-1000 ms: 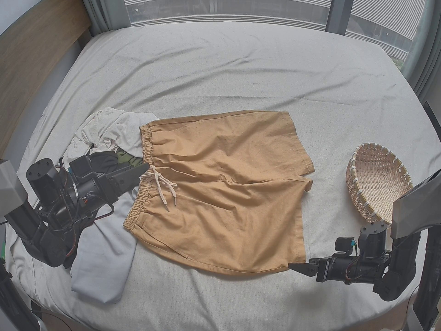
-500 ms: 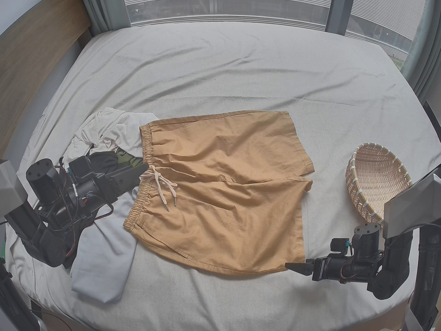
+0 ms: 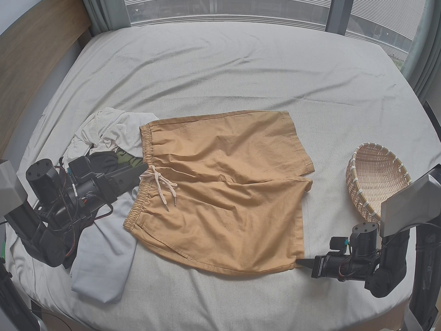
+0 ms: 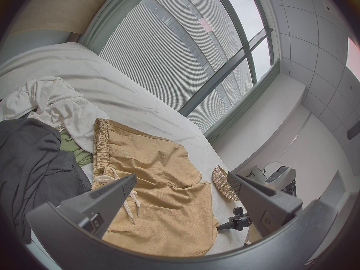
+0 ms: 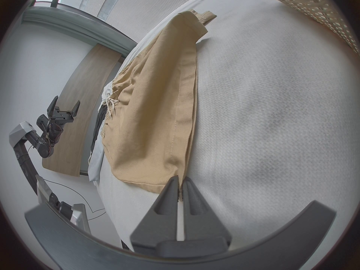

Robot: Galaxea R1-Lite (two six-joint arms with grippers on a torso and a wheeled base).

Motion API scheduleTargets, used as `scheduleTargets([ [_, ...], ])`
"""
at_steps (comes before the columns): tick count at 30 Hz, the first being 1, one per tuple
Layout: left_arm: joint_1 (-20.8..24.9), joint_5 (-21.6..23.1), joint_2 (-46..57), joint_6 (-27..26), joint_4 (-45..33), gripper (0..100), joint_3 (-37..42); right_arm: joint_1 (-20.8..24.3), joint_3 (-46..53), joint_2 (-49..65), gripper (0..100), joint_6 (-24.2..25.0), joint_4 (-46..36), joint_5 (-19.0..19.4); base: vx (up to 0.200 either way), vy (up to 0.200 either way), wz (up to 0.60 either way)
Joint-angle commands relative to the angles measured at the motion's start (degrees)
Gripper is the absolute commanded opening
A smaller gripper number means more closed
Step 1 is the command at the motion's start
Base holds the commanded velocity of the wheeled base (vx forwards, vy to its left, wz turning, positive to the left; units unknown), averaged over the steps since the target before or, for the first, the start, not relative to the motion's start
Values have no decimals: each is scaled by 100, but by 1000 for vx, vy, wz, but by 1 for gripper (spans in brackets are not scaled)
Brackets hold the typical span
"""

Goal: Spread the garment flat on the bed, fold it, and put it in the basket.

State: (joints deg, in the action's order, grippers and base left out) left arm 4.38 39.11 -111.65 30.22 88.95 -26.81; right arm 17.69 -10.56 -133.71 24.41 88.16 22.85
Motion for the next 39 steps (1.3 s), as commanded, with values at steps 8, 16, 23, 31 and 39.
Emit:
scheduleTargets([
  [8,11,-8,-58,1,17,100,26,-284,792,978,0,-261,-1,-35,0,0,0],
  [16,-25,-44,-216,-7,8,100,211,-521,1056,1163,0,-375,-27,-70,0,0,0],
  [23,-297,0,-243,-34,-1,100,773,-521,1056,1101,0,-375,-10,-78,0,0,0],
  [31,-350,-8,-603,-403,-1,100,1327,-459,1056,1066,0,-366,-10,-105,0,0,0],
  [39,-367,-123,-1262,-957,-1,100,1459,-450,1029,1066,0,-366,-1,-105,0,0,0],
])
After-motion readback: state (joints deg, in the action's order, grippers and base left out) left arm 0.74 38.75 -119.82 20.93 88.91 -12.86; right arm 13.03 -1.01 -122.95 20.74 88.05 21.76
